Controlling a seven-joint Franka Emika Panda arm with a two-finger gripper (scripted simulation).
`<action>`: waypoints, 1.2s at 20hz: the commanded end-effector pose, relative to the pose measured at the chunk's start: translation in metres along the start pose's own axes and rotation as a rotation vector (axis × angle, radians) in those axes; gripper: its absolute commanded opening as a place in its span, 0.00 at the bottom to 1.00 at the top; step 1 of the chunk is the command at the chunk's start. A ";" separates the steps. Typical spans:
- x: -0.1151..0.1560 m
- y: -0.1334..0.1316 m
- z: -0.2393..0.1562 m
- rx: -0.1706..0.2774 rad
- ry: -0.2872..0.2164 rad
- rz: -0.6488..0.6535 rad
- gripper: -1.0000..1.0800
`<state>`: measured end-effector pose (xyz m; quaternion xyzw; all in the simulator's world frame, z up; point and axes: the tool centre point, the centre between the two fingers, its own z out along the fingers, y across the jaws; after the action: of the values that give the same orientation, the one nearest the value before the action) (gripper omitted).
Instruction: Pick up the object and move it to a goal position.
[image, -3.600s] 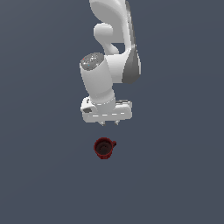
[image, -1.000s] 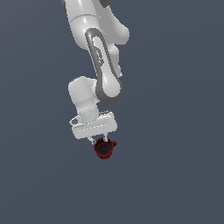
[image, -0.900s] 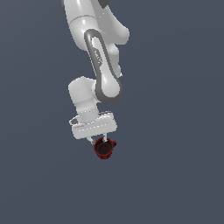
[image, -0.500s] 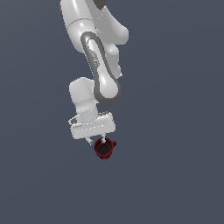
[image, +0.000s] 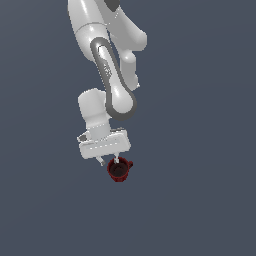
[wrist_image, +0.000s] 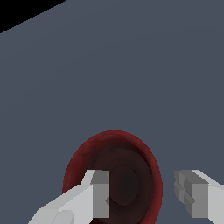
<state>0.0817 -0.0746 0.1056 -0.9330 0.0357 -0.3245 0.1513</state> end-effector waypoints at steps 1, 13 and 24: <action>-0.004 0.011 -0.002 -0.012 -0.003 0.007 0.62; -0.005 0.014 0.017 -0.014 -0.004 0.009 0.62; -0.005 0.015 0.027 -0.016 -0.004 0.009 0.00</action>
<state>0.0951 -0.0808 0.0779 -0.9347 0.0417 -0.3218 0.1453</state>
